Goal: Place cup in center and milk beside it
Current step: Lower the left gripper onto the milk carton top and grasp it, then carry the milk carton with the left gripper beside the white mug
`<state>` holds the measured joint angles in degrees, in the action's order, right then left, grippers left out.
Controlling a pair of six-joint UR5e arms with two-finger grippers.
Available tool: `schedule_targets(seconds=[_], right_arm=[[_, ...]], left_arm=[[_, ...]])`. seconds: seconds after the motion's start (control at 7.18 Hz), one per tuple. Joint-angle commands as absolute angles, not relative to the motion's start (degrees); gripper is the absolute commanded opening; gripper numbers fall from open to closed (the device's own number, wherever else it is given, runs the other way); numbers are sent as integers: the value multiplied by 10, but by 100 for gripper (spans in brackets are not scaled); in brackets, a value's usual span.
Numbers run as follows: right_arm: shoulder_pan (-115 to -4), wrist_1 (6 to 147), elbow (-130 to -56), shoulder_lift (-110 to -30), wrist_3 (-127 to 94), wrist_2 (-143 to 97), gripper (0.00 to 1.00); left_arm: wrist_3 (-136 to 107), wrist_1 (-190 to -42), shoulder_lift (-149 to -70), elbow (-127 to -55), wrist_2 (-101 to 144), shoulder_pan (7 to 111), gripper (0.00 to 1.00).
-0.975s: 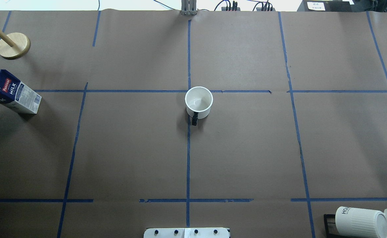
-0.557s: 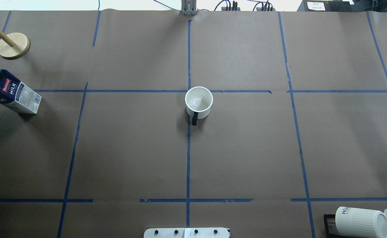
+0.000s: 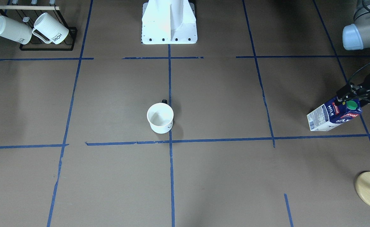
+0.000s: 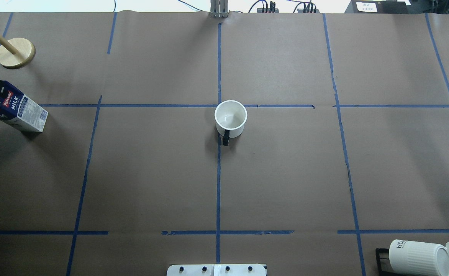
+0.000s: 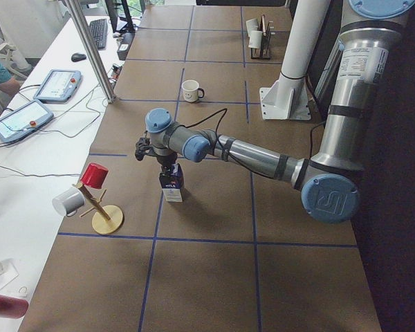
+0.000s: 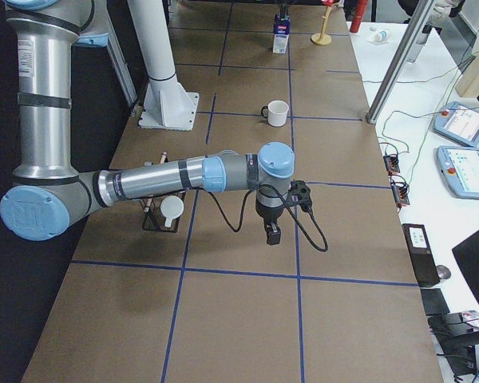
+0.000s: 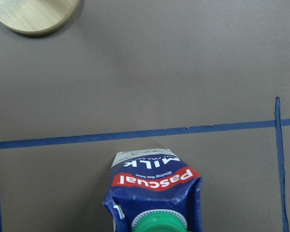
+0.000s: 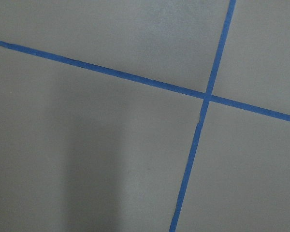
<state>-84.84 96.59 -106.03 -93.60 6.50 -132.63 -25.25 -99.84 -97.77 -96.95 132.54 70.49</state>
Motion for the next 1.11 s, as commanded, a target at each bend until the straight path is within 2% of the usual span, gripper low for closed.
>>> schedule_targets(seconds=[0.0, 0.42, 0.7, 0.98], right_arm=[[-849, 966, -1060, -937, 65, -1326, 100], [-848, 966, -1061, -937, 65, -1327, 100], [-849, 966, -1063, -937, 64, -1327, 100], [-848, 966, -1061, -937, 64, -1327, 100]], left_arm=[[-253, -1005, -979, -969, 1305, 702, 39], [-264, -988, -1010, -983, 1307, 702, 36], [-278, -860, -1104, -1008, 1307, 693, 36], [-441, -817, -1211, -1013, 1272, 593, 37]])
